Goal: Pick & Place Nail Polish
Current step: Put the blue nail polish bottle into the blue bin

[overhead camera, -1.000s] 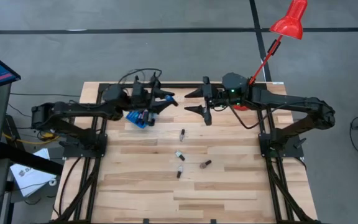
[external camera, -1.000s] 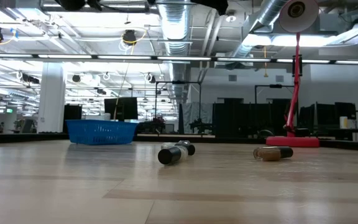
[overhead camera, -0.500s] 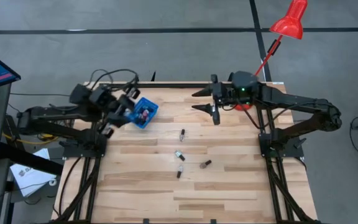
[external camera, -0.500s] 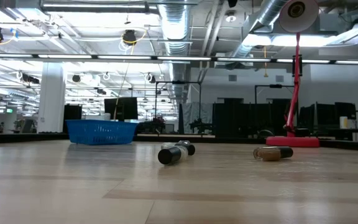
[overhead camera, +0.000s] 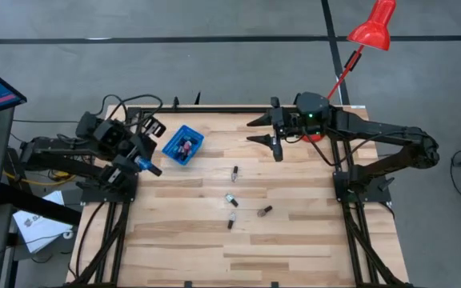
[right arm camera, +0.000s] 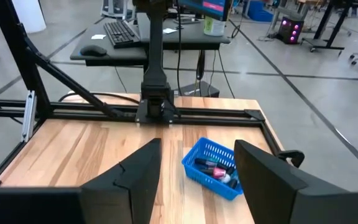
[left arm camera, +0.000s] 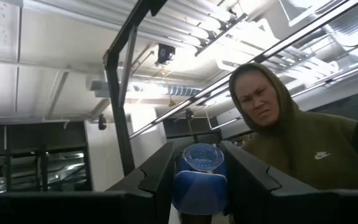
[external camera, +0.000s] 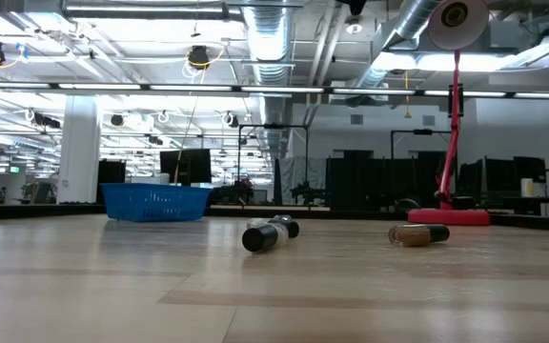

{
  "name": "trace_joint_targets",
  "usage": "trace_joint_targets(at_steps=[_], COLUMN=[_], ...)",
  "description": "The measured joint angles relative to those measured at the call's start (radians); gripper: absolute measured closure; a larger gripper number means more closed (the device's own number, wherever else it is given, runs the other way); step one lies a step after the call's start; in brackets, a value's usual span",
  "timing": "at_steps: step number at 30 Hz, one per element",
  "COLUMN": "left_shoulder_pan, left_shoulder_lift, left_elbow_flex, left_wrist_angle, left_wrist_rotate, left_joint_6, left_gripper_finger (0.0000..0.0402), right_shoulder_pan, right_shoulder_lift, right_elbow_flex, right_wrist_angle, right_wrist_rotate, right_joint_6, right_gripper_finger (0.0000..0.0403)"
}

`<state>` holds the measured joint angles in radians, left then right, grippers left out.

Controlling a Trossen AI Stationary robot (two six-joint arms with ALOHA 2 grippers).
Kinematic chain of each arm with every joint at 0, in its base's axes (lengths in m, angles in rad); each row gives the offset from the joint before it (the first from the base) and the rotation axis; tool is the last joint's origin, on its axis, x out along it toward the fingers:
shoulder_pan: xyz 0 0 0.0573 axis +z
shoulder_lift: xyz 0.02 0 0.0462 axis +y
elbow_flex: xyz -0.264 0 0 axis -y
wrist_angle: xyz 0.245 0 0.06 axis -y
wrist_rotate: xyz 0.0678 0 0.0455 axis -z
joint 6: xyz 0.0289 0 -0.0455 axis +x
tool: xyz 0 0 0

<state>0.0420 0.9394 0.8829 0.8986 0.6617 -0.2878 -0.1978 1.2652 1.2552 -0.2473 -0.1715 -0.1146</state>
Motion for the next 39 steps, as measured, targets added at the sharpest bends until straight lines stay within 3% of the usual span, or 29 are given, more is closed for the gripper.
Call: trace_joint_targets(at_steps=[21,25,30,36,39], left_shoulder_pan=[0.017,0.065,0.166,0.29,0.343], left_shoulder_lift=[0.0,0.0,0.0,0.0,0.014], left_elbow_flex=[0.0,0.0,0.0,0.0,-0.019], left_wrist_angle=[-0.004,-0.096,-0.367,-0.768,-0.87], left_wrist_rotate=[0.078,0.038,-0.107,-0.494,-0.634], left_joint_6=[0.0,0.006,0.064,0.146,0.167], left_gripper_finger=[0.0289,0.0289,0.0289,0.0289,0.0289], right_shoulder_pan=[-0.002,-0.002,-0.002,-0.001,-0.001], right_shoulder_lift=[0.0,0.0,0.0,0.0,0.0], right_elbow_flex=[0.0,0.0,0.0,0.0,0.0], right_wrist_angle=[-0.007,-0.008,-0.015,-0.041,-0.042], right_wrist_rotate=[0.0,0.0,0.0,0.0,0.0], right_joint_6=[-0.005,-0.016,-0.016,-0.016,-0.011], right_gripper_finger=[0.0242,0.0246,0.0254,0.0264,0.0268])
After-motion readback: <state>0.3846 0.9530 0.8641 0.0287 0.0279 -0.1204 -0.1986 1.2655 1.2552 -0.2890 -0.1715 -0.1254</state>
